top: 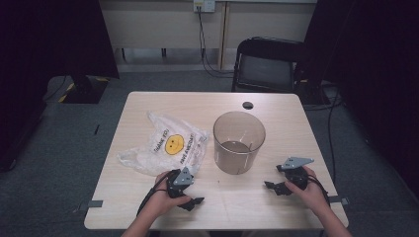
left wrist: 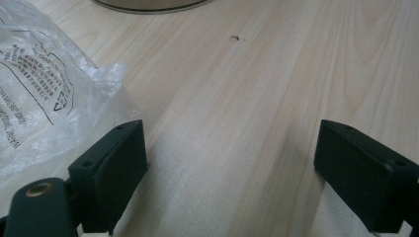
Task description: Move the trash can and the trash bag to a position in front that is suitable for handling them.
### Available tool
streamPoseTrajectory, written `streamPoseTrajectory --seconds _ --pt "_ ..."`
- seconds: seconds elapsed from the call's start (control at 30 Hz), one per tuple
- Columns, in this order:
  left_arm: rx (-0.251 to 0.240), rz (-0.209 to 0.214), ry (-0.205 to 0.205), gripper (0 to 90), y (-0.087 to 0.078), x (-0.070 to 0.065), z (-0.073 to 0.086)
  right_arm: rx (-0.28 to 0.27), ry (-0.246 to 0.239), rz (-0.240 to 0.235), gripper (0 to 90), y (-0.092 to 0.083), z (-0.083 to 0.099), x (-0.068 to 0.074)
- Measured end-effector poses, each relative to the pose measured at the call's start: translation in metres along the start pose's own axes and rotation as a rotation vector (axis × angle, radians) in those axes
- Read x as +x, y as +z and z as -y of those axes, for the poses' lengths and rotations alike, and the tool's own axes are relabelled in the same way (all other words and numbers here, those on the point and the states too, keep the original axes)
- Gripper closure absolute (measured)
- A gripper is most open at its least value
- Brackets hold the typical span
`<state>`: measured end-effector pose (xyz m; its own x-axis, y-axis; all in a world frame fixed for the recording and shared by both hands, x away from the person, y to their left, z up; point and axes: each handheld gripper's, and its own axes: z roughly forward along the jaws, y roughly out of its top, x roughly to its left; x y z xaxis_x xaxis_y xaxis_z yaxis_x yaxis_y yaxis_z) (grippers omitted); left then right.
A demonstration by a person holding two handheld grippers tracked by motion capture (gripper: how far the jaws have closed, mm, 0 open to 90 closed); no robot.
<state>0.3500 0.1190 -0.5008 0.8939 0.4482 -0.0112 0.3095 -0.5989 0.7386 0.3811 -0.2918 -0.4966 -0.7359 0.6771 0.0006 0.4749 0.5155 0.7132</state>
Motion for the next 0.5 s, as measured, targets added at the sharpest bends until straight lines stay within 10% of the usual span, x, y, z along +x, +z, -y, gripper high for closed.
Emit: streamPoseTrajectory --seconds 0.5 --pt "0.000 -0.003 0.000 13.0 -0.0011 -0.0004 0.0009 -0.032 0.021 0.004 14.3 0.0011 0.0024 0.0001"
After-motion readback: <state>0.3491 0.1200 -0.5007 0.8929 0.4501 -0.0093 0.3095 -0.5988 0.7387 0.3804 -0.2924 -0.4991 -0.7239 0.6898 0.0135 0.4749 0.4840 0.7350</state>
